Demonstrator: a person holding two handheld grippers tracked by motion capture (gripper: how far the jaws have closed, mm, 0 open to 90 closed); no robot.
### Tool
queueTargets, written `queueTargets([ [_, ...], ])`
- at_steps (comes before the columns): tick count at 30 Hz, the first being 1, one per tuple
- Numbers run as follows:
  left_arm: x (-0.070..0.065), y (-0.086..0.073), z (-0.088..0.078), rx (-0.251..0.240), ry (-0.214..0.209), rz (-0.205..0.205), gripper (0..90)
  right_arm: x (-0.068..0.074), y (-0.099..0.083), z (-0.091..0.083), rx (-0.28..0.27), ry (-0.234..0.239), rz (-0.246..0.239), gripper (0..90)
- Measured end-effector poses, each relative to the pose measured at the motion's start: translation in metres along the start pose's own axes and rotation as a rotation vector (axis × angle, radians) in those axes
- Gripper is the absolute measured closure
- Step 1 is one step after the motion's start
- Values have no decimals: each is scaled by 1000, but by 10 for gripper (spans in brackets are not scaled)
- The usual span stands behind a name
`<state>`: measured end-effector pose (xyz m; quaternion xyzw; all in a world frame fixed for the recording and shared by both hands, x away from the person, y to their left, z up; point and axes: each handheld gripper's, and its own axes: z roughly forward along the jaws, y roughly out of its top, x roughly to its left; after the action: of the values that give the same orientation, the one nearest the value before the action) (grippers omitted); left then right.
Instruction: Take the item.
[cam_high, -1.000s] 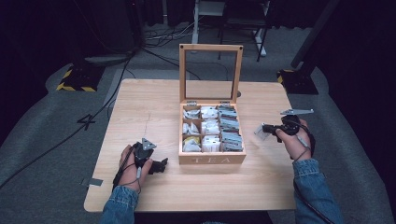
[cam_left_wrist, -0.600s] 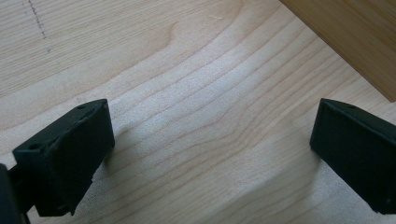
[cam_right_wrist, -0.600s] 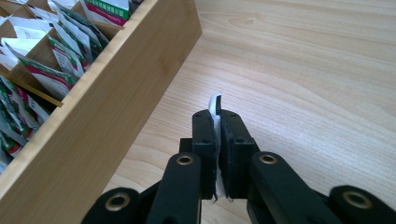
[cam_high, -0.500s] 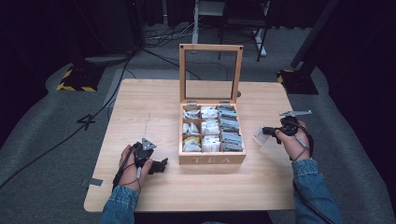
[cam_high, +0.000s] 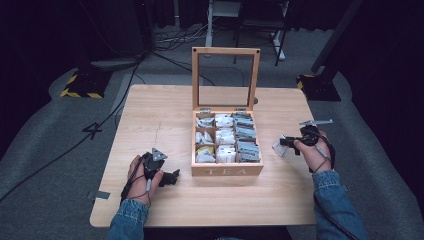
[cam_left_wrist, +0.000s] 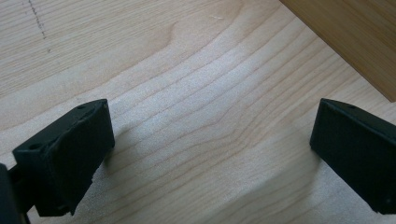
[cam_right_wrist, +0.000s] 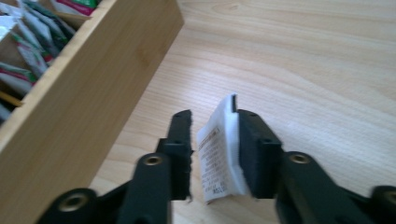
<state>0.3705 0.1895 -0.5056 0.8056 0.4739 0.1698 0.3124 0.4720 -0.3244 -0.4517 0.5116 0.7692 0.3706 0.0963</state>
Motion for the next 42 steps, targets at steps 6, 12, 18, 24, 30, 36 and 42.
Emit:
queueTargets([
  [6, 0, 0, 0, 0, 0, 0, 1, -8, -2, 3, -41, -74, 0, 457],
  [12, 0, 0, 0, 0, -1, -1, 1, -12, -2, -3, -84, -112, 7, 421],
  [18, 0, 0, 0, 0, -2, -1, 1, -5, 2, -10, -119, -86, -19, 412],
  [24, 0, 0, 0, 1, -3, -2, 1, 6, 4, -21, -151, -55, -46, 403],
  [30, 0, 0, 0, 1, -3, -2, 1, 20, 3, -36, -176, -15, -86, 400],
  [36, 0, 0, 0, 1, -3, -2, 1, 31, -4, -55, -205, 2, -108, 400],
  [42, 1, 1, 0, 2, -6, 6, 1, 50, -21, -65, -179, 63, -169, 398],
])
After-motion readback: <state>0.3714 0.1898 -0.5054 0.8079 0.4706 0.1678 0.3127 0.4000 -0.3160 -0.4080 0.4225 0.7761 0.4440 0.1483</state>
